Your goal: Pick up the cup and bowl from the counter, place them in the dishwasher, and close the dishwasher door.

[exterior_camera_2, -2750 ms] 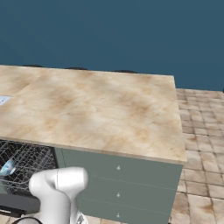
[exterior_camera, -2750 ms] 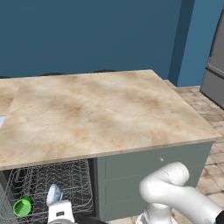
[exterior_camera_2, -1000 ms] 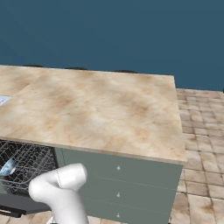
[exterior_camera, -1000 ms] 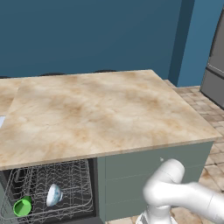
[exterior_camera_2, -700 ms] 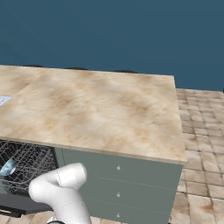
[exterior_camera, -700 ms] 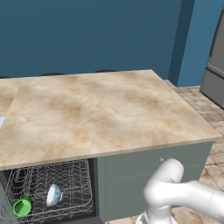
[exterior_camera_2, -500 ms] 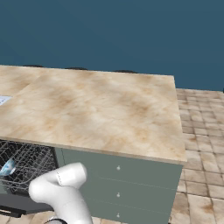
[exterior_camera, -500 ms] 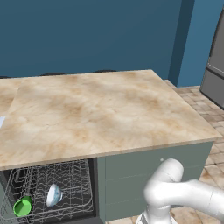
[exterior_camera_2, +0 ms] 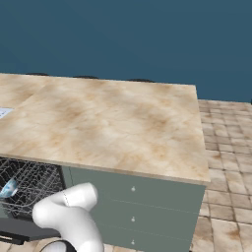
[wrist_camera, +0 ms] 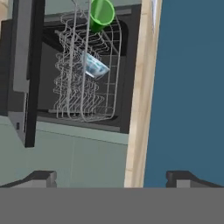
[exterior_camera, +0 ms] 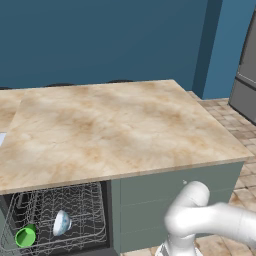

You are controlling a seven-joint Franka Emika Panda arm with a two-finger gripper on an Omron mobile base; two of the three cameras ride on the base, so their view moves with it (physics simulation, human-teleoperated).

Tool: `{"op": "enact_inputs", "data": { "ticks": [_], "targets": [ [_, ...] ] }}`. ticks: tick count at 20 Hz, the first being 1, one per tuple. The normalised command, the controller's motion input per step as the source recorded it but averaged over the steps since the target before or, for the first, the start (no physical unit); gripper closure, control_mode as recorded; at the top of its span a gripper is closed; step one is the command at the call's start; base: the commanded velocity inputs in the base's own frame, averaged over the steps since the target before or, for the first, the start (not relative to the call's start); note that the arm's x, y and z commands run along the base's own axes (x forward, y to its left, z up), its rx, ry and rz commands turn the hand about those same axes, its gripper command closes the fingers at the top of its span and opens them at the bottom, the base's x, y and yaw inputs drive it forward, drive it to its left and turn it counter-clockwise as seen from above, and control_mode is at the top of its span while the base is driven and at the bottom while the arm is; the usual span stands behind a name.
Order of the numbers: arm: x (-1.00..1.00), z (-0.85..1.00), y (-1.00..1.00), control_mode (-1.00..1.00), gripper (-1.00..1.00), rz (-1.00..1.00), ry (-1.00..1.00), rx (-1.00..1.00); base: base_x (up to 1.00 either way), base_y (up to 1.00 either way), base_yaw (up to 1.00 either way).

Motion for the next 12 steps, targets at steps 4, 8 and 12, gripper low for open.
{"op": "enact_inputs", "data": {
  "ticks": [4,8,12],
  "targets": [
    [0.15,0.0,0.0,-1.0,-1.0,0.0,-0.11,0.0,0.0,0.0,0.0],
    [0.13,0.0,0.0,-1.0,-1.0,0.0,-0.09,0.0,0.0,0.0,0.0],
    [0.13,-0.01,0.0,-1.0,-1.0,0.0,-0.08,0.0,0.0,0.0,0.0]
  ]
}}
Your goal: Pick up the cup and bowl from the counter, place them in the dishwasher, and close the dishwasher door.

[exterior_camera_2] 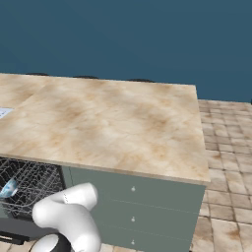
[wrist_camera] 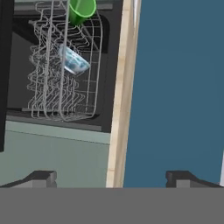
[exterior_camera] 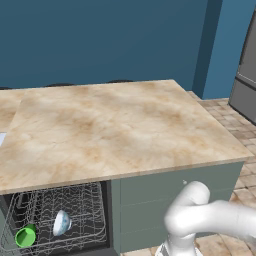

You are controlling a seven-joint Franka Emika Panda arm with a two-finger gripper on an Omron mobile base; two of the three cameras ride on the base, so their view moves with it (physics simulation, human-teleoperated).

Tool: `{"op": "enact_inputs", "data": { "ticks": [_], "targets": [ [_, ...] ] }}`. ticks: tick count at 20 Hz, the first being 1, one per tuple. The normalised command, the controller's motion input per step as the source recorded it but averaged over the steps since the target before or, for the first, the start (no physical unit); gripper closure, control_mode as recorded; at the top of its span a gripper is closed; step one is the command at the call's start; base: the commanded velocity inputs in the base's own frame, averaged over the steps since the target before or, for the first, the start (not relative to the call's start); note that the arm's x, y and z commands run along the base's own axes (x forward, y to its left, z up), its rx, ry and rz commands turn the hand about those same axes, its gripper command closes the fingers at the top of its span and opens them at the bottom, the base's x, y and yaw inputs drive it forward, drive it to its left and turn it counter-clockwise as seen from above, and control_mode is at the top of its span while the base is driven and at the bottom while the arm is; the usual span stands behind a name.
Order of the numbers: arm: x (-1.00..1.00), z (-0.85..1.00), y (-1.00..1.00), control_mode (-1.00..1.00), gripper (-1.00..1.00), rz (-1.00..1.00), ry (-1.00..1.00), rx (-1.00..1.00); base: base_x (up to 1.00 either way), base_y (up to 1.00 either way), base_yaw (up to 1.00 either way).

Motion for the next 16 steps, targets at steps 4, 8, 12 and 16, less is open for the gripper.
{"op": "enact_inputs", "data": {
  "ticks": [4,8,12,16],
  "targets": [
    [0.07,-0.22,0.0,-1.0,-1.0,0.0,-0.07,-0.01,0.0,0.0,0.0],
    [0.06,-0.39,0.0,-1.0,-1.0,0.0,-0.05,-0.03,0.0,0.0,0.0],
    [0.09,-0.12,0.0,-1.0,-1.0,0.0,-0.06,0.0,0.0,0.0,0.0],
    [0.14,-0.14,0.0,-1.0,-1.0,0.0,-0.05,0.0,0.0,0.0,0.0]
  ]
}}
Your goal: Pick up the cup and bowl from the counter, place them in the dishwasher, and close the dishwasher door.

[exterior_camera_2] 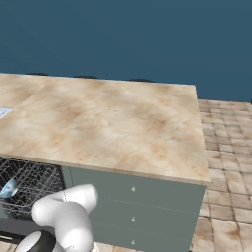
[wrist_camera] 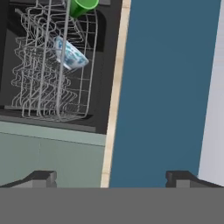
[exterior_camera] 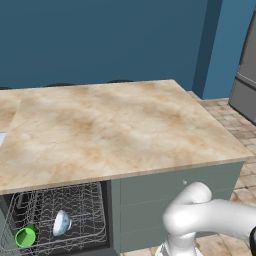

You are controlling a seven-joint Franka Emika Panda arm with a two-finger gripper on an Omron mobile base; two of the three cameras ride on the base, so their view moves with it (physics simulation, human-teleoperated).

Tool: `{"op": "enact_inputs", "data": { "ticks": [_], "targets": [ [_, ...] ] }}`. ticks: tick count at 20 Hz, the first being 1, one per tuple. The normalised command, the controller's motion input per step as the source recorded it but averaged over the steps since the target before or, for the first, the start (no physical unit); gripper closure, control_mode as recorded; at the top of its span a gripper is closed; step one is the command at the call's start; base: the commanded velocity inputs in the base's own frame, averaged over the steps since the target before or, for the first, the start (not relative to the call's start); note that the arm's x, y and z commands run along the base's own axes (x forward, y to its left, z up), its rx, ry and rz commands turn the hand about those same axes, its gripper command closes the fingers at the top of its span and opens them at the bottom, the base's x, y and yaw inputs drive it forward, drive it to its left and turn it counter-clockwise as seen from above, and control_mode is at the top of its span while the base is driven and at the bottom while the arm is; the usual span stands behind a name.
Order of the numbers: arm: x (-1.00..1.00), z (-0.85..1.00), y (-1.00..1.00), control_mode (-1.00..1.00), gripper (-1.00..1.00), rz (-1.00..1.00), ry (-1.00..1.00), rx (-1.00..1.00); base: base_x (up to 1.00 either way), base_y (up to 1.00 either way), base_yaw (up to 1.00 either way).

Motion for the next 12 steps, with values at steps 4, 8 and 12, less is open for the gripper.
{"op": "enact_inputs", "data": {
  "ticks": [4,8,12],
  "targets": [
    [0.21,-0.22,0.05,-1.0,-1.0,0.0,-0.04,-0.01,0.0,0.0,0.0],
    [0.24,-0.23,0.18,-1.0,-1.0,0.03,-0.03,0.0,0.0,0.0,0.0],
    [0.28,-0.27,0.44,-1.0,-1.0,0.04,-0.01,0.0,0.0,0.0,0.0]
  ]
}}
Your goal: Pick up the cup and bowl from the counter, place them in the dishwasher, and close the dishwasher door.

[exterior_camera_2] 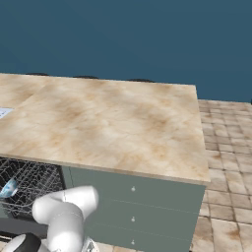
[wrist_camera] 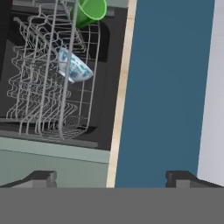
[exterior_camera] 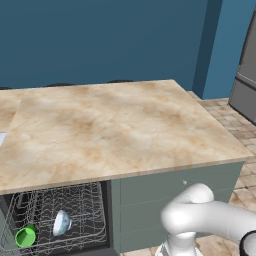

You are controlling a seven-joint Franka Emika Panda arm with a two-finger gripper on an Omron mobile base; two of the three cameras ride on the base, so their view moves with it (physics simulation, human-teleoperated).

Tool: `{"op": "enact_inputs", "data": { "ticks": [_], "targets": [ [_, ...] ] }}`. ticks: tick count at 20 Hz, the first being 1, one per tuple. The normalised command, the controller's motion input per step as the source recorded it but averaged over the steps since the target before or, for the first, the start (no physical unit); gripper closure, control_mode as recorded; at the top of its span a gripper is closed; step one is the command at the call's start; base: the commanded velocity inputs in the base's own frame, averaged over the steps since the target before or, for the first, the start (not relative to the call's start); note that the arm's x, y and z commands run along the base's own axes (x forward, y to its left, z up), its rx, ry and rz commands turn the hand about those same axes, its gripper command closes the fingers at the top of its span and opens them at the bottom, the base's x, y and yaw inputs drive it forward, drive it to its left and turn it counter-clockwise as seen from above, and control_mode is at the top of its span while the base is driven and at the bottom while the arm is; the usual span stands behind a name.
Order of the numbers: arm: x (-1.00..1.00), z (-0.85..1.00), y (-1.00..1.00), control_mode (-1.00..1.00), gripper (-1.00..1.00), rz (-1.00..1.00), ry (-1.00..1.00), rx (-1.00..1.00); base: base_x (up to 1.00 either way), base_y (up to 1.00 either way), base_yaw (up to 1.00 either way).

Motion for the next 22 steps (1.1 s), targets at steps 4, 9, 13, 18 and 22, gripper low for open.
{"op": "enact_inputs", "data": {
  "ticks": [4,9,13,18,22],
  "targets": [
    [0.2,-0.4,0.55,-1.0,-1.0,0.05,0.0,0.0,0.0,0.0,0.0],
    [0.04,-0.61,0.66,-1.0,-1.0,0.08,-0.01,-0.04,0.0,0.0,0.0],
    [0.0,-0.59,0.64,-1.0,-1.0,0.09,-0.02,-0.04,0.0,0.0,0.0],
    [0.05,-0.5,0.55,-1.0,-1.0,0.07,-0.01,-0.02,0.0,0.0,0.0],
    [0.19,-0.41,0.39,-1.0,-1.0,0.05,-0.01,-0.02,0.0,0.0,0.0]
  ]
}}
